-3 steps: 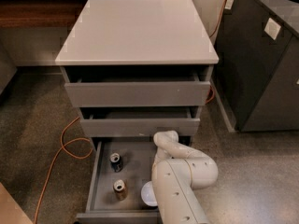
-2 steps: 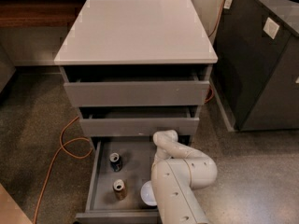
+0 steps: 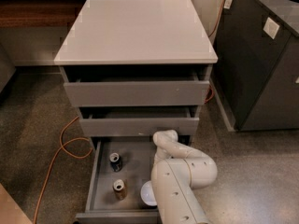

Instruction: Pick rxbar blueberry from bottom drawer and place on counter

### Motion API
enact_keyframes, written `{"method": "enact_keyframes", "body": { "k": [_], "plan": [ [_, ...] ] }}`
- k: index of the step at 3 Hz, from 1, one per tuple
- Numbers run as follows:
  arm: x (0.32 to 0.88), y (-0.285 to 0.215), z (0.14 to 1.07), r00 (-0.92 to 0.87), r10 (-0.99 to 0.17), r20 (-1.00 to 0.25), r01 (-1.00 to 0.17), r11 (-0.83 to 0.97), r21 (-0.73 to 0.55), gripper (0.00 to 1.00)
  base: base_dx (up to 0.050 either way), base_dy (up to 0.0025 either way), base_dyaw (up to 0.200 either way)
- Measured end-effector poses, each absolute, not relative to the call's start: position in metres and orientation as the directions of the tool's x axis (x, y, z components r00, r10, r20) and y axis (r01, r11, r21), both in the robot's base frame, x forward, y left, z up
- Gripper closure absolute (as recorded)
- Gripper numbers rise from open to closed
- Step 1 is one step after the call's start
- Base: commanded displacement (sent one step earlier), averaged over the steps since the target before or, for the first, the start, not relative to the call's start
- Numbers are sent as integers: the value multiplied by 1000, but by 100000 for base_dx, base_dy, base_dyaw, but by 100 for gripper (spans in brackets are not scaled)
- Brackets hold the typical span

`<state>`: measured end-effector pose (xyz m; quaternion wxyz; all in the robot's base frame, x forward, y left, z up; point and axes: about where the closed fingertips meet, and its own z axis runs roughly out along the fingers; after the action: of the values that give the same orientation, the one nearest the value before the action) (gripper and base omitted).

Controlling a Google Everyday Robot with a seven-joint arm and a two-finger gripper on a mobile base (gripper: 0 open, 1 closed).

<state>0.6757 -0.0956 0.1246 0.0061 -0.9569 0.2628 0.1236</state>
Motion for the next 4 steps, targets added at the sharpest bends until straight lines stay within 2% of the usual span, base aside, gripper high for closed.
{"method": "enact_keyframes", "body": {
  "k": [2,4],
  "plan": [
    [669,-87,137,833,-518,-195,-528,-849,3,100,0,0,0],
    [634,-72,160,834,-533,-146,-544,-838,-49,100,0,0,0]
  ]
}}
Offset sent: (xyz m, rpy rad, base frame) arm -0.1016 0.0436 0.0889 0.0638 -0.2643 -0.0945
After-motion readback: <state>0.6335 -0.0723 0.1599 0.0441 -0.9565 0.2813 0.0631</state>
